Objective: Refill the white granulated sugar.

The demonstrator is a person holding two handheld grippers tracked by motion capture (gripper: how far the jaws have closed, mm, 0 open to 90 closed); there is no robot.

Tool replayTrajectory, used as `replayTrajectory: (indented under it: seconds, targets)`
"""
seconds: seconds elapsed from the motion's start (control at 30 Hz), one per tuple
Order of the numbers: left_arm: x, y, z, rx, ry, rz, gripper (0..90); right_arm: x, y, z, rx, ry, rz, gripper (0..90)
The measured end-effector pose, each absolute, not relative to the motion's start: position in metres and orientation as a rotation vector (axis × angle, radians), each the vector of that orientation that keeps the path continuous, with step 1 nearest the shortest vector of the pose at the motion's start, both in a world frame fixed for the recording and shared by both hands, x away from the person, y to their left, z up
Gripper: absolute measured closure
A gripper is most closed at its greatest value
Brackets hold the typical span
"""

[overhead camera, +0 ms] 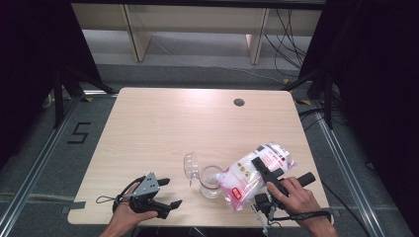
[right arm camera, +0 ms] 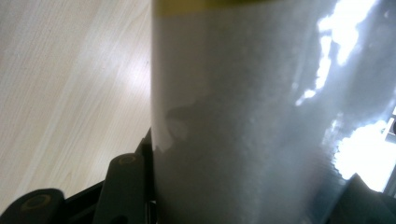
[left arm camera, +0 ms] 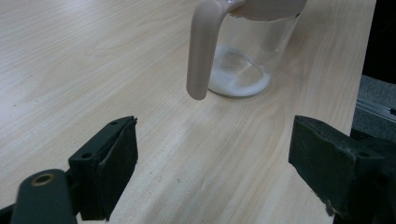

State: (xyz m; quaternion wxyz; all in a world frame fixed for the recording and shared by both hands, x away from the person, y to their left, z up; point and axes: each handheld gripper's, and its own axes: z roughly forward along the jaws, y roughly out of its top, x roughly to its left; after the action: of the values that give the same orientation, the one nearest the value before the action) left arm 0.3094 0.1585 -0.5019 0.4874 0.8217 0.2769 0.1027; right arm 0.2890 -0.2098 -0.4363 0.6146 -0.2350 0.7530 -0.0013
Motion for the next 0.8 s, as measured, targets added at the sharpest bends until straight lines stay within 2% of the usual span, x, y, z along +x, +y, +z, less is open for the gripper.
replayTrajectory:
  seconds: [0.8]
  targets:
    - [0.3095,0.158,-0.5028,1.992,0.674,0.252,15.3,0.2893,-0.2088,-0.4343,-0.568,1.72,-0.018,51.3]
